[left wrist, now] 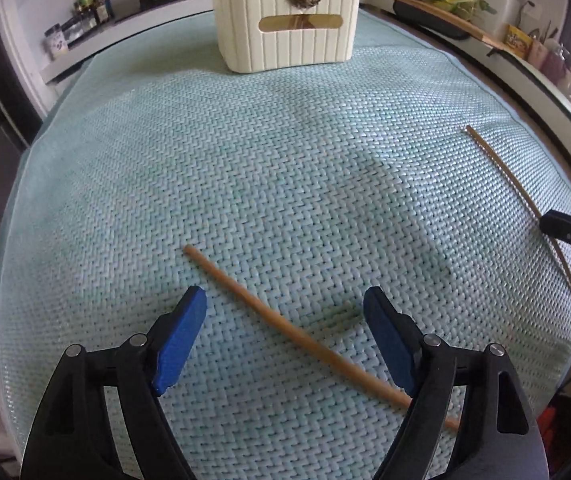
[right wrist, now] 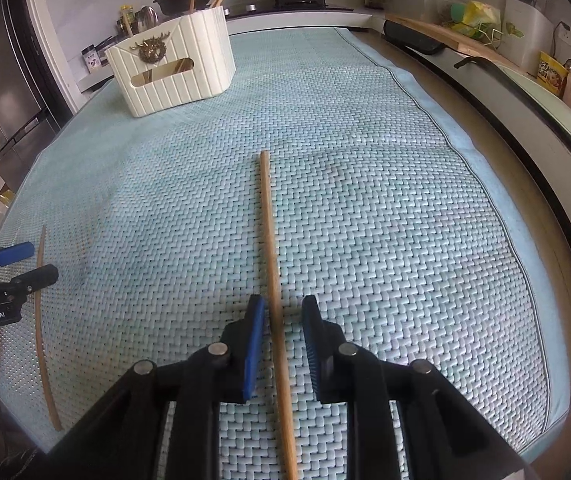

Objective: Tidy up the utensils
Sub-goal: 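Grasp the last chopstick with the left gripper while the right gripper holds its chopstick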

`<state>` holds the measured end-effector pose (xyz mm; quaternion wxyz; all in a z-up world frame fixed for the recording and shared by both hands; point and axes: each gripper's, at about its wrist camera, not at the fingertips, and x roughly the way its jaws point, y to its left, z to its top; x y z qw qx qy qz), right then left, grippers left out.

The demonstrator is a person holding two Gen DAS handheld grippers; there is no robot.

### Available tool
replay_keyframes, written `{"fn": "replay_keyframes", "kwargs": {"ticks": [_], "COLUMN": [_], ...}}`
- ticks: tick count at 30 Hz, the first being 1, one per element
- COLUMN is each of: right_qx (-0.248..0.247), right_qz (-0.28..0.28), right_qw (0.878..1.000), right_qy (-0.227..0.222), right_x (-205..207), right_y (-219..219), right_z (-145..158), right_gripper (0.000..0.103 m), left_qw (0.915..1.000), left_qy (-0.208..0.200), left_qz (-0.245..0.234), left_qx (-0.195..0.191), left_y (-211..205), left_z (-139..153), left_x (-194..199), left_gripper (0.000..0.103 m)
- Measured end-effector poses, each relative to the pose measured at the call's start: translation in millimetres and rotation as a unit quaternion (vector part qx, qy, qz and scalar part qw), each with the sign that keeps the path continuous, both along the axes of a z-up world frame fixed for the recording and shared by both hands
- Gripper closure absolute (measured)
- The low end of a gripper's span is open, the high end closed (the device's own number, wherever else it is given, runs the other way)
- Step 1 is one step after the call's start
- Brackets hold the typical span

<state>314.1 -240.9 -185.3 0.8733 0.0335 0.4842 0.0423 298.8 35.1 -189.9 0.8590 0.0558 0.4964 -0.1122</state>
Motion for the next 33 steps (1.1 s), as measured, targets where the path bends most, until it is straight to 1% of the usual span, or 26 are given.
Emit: {"fn": "replay_keyframes", "kwargs": {"ticks": [2, 4, 6, 9, 12, 14, 16, 17, 19, 21, 22, 23, 25, 26, 27, 28, 30, 31, 33], "right_qx": [-0.008, -0.021, -0.016, 0.004, 0.006, 0.01, 0.018, 0.02, 0.021, 0.03, 0.036, 0.041, 0.045, 0.043, 0.042, 0.042, 0.046, 0.049, 0.054], "right_qz": [0.027, 0.079, 0.136, 0.219, 0.254, 0.258, 0.254, 0.251, 0.241, 0.227, 0.217, 0.207, 0.187, 0.176, 0.166, 0.157, 0.139, 0.13, 0.113], "right_qw": [1.0, 0.996, 0.99, 0.976, 0.967, 0.966, 0.967, 0.968, 0.97, 0.973, 0.975, 0.977, 0.981, 0.983, 0.985, 0.986, 0.989, 0.99, 0.992], "right_qy": [-0.012, -0.025, -0.019, 0.0, 0.003, 0.003, 0.003, 0.003, 0.0, -0.003, -0.005, -0.008, -0.012, -0.015, -0.018, -0.02, -0.024, -0.025, -0.027], "right_x": [-7.3, -18.5, -30.3, -46.0, -55.3, -56.1, -54.1, -52.4, -49.0, -45.2, -42.8, -40.8, -36.7, -34.1, -33.0, -32.0, -29.9, -29.4, -28.7], "right_y": [10.5, 30.5, 53.6, 90.0, 112.9, 118.2, 115.5, 114.4, 109.4, 100.7, 95.4, 90.4, 78.2, 72.5, 65.7, 59.0, 45.5, 39.1, 26.8], "right_z": [8.1, 17.7, 21.4, 18.4, 15.6, 15.4, 15.8, 15.6, 16.3, 18.4, 20.8, 22.9, 27.9, 30.1, 32.5, 34.5, 37.5, 38.6, 40.2], "right_gripper": [0.083, 0.083, 0.083, 0.083, 0.083, 0.083, 0.083, 0.083, 0.083, 0.083, 0.083, 0.083, 0.083, 0.083, 0.083, 0.083, 0.082, 0.082, 0.082], "left_qw": [0.9996, 0.9985, 0.9974, 0.9968, 0.9949, 0.9919, 0.9893, 0.9887, 0.9881, 0.9876, 0.9875, 0.9876, 0.9901, 0.992, 0.9944, 0.9969, 0.9989, 0.9993, 0.9996], "left_qy": [0.001, 0.004, 0.007, 0.003, 0.0, 0.008, 0.027, 0.034, 0.043, 0.045, 0.045, 0.041, 0.037, 0.033, 0.023, 0.015, 0.013, 0.015, 0.02], "left_qz": [0.008, 0.021, 0.03, 0.046, 0.079, 0.102, 0.109, 0.111, 0.123, 0.128, 0.133, 0.141, 0.133, 0.121, 0.102, 0.077, 0.045, 0.034, 0.017], "left_qx": [-0.028, -0.051, -0.065, -0.064, -0.064, -0.076, -0.093, -0.095, -0.083, -0.08, -0.072, -0.057, -0.025, -0.003, 0.012, 0.009, 0.006, 0.006, -0.005], "left_y": [10.0, 18.6, 24.8, 34.0, 54.0, 66.9, 71.8, 70.6, 63.9, 53.7, 47.7, 41.2, 25.1, 16.0, 8.3, 2.4, -4.4, -5.8, -4.6], "left_z": [5.3, 9.2, 12.0, 20.3, 24.9, 23.5, 17.0, 12.9, 5.8, 1.0, -1.4, -2.8, -6.5, -7.8, -7.3, -5.5, -2.6, -1.8, -1.6], "left_x": [-1.0, -0.8, -3.0, -11.7, -20.9, -25.3, -25.9, -24.1, -17.7, -7.2, -0.8, 5.6, 16.4, 20.0, 21.3, 21.5, 25.1, 28.5, 37.1], "left_gripper": [0.02, 0.018, 0.018, 0.018, 0.016, 0.013, 0.013, 0.013, 0.013, 0.013, 0.013, 0.013, 0.014, 0.019, 0.03, 0.039, 0.073, 0.084, 0.092]}}
